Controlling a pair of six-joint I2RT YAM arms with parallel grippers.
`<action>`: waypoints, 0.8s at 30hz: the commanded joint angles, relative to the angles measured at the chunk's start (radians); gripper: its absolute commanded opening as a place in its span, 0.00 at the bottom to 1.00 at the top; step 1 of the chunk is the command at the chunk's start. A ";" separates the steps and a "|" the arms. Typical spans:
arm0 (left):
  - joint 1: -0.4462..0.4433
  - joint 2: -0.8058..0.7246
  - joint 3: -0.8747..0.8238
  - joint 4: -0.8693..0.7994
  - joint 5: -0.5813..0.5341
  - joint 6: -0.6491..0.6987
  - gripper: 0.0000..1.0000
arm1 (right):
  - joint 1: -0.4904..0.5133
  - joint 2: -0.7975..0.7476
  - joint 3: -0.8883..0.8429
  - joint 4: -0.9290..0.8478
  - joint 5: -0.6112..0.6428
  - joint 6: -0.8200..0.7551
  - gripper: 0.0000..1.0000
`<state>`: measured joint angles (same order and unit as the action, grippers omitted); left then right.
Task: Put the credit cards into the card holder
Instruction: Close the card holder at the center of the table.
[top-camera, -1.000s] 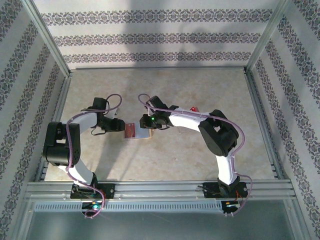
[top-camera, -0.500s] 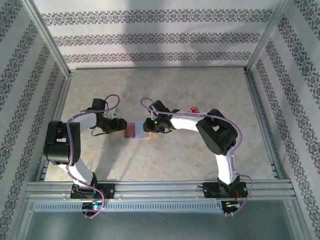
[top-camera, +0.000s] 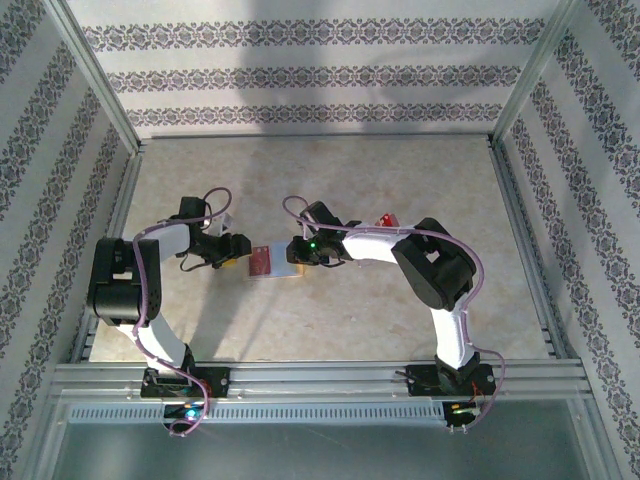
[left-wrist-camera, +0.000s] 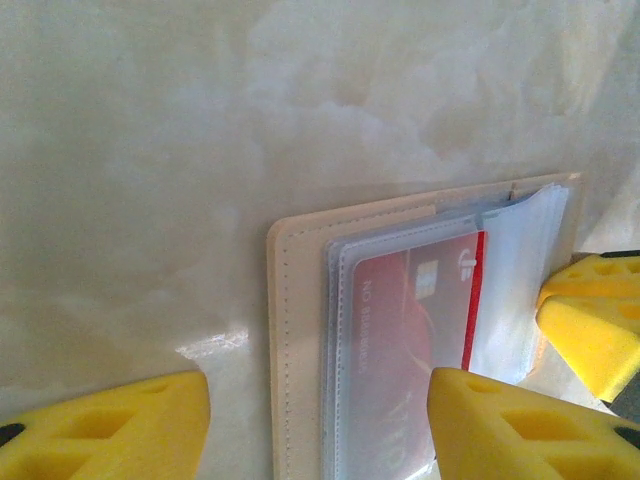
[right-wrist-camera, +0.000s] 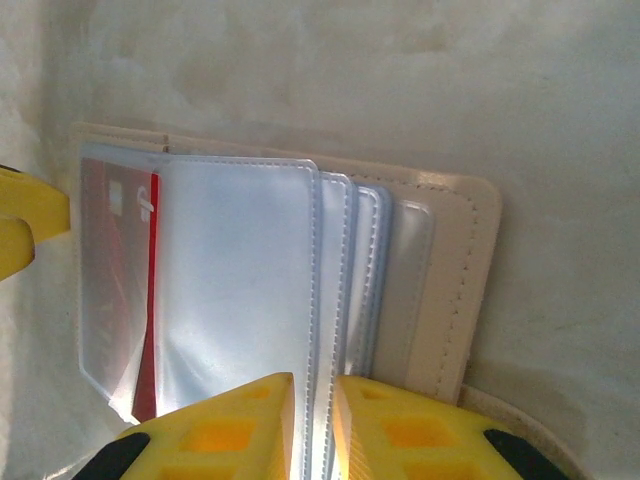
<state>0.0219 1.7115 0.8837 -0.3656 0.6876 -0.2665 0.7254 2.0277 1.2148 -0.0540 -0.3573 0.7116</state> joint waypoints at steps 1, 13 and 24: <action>-0.051 0.069 -0.009 0.068 0.134 -0.017 0.60 | -0.006 0.034 -0.039 -0.039 0.025 0.017 0.23; -0.087 0.025 -0.023 0.068 0.141 -0.018 0.58 | -0.008 0.028 -0.047 -0.031 0.029 0.019 0.22; -0.097 0.063 -0.010 0.077 0.182 -0.046 0.50 | -0.011 0.031 -0.050 -0.032 0.021 0.019 0.22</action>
<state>-0.0280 1.7363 0.8856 -0.3241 0.7406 -0.2905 0.7216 2.0251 1.2015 -0.0330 -0.3672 0.7269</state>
